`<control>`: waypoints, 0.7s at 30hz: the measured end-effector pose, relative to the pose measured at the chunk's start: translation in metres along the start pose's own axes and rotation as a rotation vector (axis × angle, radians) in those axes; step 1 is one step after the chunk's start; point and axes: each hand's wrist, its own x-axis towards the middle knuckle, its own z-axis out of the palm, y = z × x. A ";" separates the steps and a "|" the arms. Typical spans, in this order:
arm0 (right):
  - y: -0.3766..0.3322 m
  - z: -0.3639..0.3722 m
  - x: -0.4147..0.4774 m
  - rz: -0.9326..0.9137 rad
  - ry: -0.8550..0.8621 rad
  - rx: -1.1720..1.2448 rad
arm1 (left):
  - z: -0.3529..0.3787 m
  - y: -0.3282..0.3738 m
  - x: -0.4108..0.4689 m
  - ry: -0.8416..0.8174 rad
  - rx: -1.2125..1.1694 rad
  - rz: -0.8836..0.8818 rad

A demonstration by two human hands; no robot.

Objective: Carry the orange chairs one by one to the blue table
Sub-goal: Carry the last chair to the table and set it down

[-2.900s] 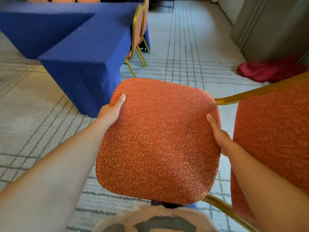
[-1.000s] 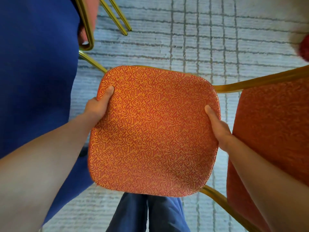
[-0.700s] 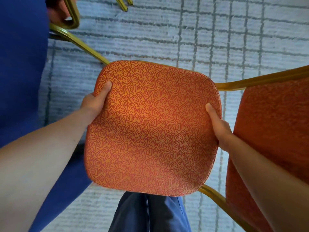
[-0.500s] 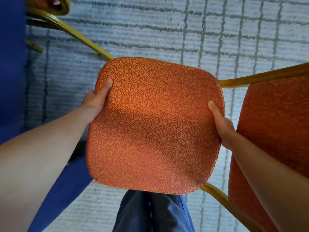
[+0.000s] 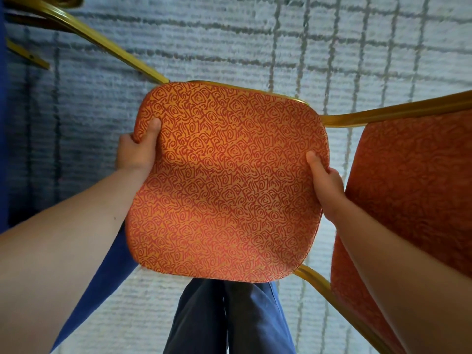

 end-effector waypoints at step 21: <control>-0.053 -0.104 -0.278 -0.519 0.000 -0.188 | -0.124 0.069 -0.261 -0.340 0.099 0.411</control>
